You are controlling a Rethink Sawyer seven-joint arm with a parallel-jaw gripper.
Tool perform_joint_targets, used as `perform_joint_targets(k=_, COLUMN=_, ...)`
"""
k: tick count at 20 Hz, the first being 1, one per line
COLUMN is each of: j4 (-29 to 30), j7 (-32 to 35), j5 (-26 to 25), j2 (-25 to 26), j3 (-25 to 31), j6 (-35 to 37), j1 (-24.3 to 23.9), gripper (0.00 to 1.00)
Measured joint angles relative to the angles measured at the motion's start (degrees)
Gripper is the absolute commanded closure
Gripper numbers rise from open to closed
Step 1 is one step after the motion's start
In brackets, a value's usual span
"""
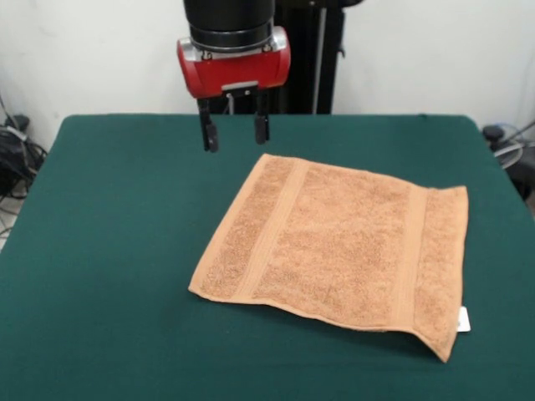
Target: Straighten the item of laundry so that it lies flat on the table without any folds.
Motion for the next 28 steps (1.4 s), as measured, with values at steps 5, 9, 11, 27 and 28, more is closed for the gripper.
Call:
perform_joint_targets(k=5, j4=1.0, j7=0.0, j5=0.0, j2=0.4, j3=0.0, j6=-0.7, j1=-0.4, gripper=0.0)
perform_joint_targets(k=9, j4=2.1, j7=0.0, j5=0.0, j2=0.5, j3=0.0, j6=-1.6, j1=-0.6, gripper=0.0)
perform_joint_targets(k=11, j4=2.3, j7=0.0, j5=0.0, j2=0.5, j3=0.0, j6=-2.0, j1=-0.6, gripper=0.0)
perform_joint_targets(k=27, j4=4.5, j7=0.0, j5=0.0, j2=0.3, j3=0.0, j6=-6.2, j1=-0.9, gripper=0.0)
perform_joint_targets(k=28, j4=4.8, j7=0.0, j5=0.0, j2=0.2, j3=0.0, j6=-6.4, j1=-1.0, gripper=0.0)
